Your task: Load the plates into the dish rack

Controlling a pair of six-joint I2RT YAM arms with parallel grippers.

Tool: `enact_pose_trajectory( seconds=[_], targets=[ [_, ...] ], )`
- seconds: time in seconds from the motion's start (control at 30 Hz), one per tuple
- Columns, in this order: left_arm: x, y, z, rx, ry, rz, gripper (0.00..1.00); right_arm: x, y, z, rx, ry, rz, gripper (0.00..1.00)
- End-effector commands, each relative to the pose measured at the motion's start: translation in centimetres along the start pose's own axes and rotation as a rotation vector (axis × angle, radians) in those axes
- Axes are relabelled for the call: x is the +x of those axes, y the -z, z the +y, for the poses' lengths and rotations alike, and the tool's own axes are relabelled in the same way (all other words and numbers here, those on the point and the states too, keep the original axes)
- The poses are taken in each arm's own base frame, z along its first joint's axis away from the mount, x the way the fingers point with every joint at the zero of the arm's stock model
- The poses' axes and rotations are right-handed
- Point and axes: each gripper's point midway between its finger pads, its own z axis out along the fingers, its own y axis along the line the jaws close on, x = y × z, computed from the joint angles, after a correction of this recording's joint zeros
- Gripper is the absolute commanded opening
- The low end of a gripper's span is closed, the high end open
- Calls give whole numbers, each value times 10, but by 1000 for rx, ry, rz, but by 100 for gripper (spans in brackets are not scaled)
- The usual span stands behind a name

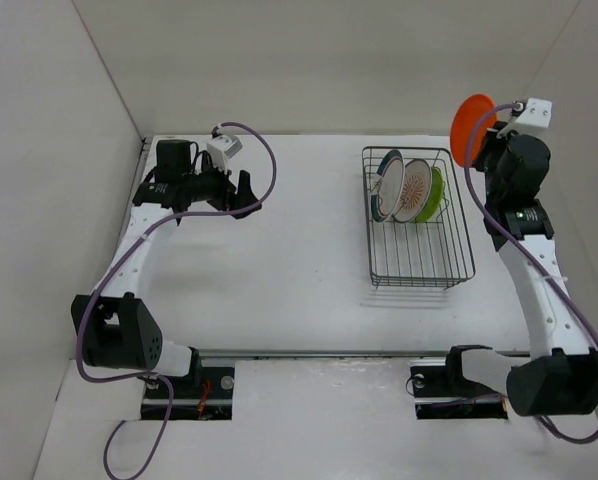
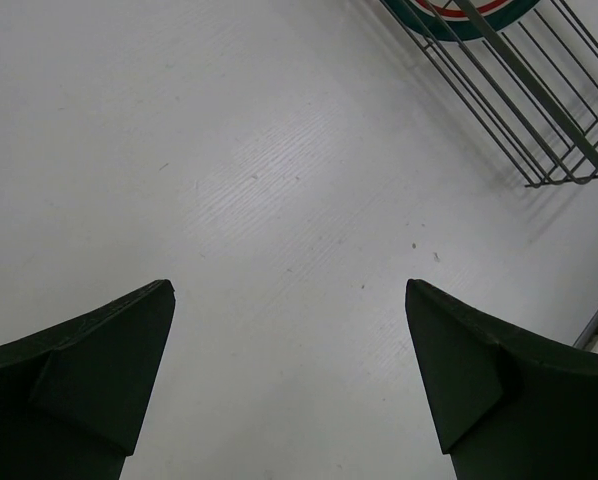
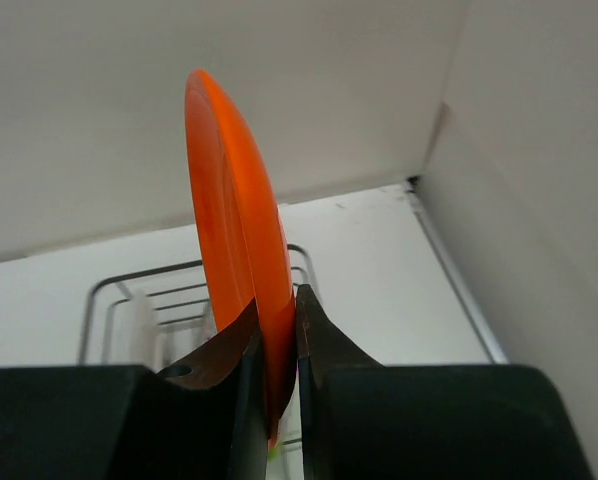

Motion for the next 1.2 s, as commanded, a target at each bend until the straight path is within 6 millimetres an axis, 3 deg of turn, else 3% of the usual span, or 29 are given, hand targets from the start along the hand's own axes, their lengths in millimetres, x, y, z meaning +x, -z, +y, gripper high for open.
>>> enact_pose_trajectory(
  seconds=[0.0, 0.43, 0.73, 1.17],
  targets=[
    [-14, 11, -4, -19, -57, -52, 100, 9, -18, -40, 134, 72, 37, 0],
    [-5, 11, -5, -18, -60, -45, 100, 67, -53, -51, 198, 121, 178, 0],
    [-7, 14, -8, -11, -68, -55, 100, 103, -64, -53, 194, 119, 258, 0],
    [-10, 17, -11, -14, -80, -70, 100, 134, -69, -54, 200, 116, 325, 0]
  ],
)
